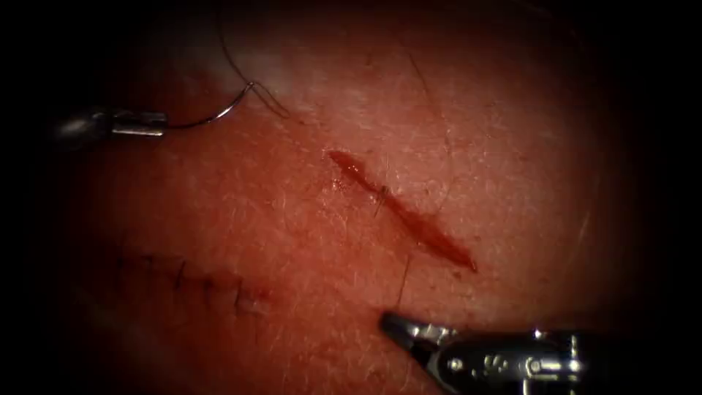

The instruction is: Wound Closure

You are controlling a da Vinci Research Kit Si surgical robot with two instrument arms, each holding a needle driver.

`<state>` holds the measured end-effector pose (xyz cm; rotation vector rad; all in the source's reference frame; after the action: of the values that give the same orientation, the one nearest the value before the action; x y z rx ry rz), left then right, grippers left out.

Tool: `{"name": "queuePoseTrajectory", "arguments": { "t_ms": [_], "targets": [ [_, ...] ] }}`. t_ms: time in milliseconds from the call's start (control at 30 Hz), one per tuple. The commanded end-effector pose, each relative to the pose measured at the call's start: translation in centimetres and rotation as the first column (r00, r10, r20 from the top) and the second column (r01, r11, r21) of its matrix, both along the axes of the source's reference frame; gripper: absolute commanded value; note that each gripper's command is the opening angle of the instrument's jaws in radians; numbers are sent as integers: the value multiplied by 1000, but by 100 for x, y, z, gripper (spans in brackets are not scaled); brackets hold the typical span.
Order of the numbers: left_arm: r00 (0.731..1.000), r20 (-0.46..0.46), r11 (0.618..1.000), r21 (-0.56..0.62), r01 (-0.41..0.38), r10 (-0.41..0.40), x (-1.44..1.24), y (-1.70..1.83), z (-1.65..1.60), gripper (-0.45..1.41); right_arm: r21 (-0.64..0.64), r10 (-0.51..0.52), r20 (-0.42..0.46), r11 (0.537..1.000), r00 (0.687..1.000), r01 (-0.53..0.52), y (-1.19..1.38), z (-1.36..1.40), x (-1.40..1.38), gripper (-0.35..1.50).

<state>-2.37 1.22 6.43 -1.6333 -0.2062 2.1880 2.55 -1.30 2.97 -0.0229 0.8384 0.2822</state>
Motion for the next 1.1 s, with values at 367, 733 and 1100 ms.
{"name": "queuePoseTrajectory", "arguments": {
  "t_ms": [367, 733, 1100],
  "targets": [
    [1000, 1, 1000, 3, -1, 1, -4, -6, 7, -45, 19, -44, -22, 999, 999, 44, -48, -40, 15, -35],
    [1000, 1, 1000, 3, -1, 1, -4, -6, 6, -45, 31, -62, -28, 998, 998, 62, -57, -49, 24, -35],
    [1000, 0, 1000, 3, -1, 1, -4, -6, 6, -45, 55, -104, -42, 993, 994, 106, -77, -67, 40, -35]
  ]
}}
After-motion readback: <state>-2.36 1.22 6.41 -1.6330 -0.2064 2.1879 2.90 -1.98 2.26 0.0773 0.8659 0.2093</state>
